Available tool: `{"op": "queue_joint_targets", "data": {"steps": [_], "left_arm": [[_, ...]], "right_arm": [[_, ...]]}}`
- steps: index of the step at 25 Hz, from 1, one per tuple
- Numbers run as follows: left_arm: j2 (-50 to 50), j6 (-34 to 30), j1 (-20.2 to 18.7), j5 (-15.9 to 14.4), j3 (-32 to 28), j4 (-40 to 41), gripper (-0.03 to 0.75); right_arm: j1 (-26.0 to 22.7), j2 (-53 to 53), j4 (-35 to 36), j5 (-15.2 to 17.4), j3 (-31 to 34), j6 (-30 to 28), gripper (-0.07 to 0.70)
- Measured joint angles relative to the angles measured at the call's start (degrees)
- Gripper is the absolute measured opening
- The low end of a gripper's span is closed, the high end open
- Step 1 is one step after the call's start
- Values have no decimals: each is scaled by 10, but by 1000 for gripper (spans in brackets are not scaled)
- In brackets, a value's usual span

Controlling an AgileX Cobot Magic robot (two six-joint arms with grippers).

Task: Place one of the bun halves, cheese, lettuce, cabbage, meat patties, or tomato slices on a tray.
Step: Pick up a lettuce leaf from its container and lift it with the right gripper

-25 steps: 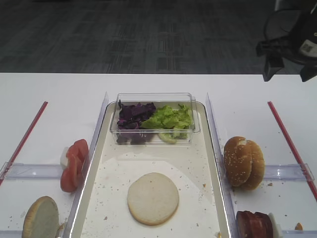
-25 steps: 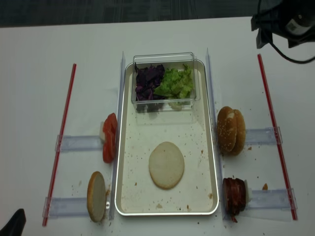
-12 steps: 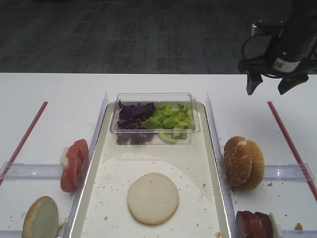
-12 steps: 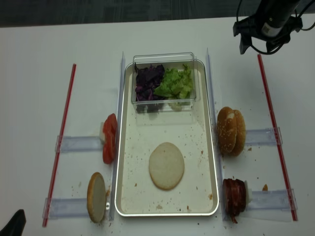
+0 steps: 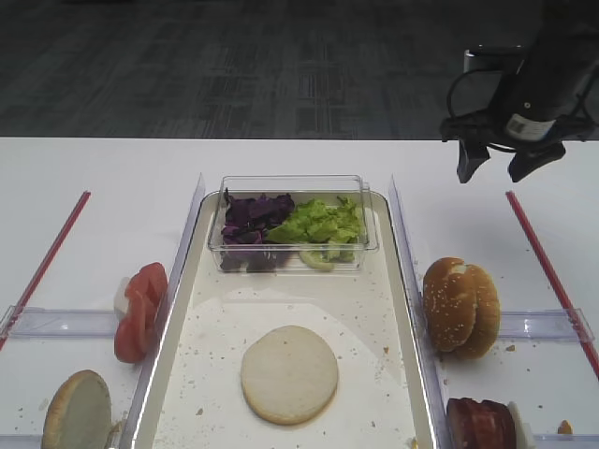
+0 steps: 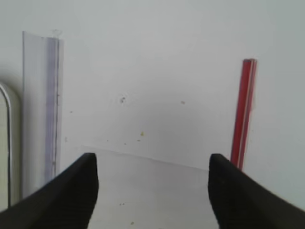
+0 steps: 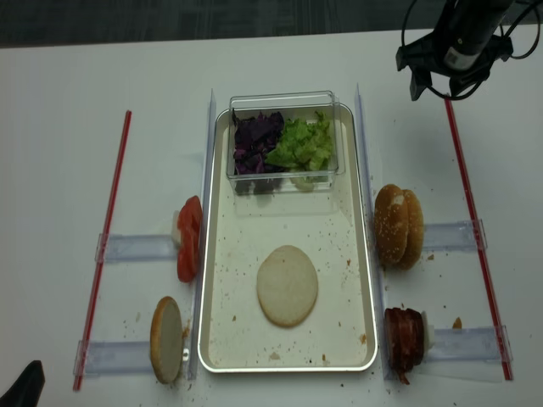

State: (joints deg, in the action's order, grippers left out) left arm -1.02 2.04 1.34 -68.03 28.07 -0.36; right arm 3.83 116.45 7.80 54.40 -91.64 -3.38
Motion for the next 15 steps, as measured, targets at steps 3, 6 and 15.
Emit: {"op": "queue_joint_targets", "data": {"steps": [3,6,15], "left_arm": [[0,0,0,0,0,0,490],[0,0,0,0,0,0,490],[0,0,0,0,0,0,490]], "right_arm": [[1,0,31,0,0,-23,512],[11,0,40,0,0,-34,512],[85,0,40,-9,-5,-36,507]]}}
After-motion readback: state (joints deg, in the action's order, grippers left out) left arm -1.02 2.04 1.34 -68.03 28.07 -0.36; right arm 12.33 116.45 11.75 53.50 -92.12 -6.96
